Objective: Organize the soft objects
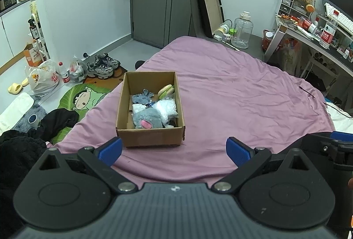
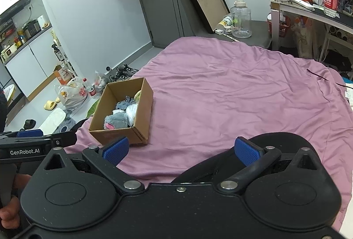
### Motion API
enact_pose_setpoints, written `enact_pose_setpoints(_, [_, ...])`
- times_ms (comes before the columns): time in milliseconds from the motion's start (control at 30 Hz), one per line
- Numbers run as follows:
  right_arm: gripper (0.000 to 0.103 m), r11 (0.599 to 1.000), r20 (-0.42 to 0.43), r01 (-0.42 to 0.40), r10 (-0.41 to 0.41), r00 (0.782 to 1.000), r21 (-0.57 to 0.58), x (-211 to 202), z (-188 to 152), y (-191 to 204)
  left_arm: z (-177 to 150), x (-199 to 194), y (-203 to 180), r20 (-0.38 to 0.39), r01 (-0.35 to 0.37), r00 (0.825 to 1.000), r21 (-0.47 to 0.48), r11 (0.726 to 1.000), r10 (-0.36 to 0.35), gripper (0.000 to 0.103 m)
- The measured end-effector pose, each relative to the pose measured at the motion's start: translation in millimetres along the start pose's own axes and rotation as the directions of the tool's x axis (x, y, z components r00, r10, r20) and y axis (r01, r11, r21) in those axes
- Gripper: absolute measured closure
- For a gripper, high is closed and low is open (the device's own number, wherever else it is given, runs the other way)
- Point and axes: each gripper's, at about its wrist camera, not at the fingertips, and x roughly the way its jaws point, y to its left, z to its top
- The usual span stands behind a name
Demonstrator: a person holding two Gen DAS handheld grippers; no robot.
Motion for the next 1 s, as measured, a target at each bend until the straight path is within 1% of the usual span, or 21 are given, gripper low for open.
enact_pose_setpoints(300, [0.0,1.0,0.008,0.021,-0.021,1.0,0.023,0.3,-1.0,-3.5,0.0,0.3,-1.5,-0.001,0.006,1.0,0.003,1.0,-0.006,0.003])
enact_pose_setpoints(1000, [0.0,0.999,0.014,0.025,-0.025,1.0,0.038,-0.7,-2.5,-8.7,-1.6,1.2,-4.7,-0.003,0.005,1.0,0.005,1.0,-0.005,0.003])
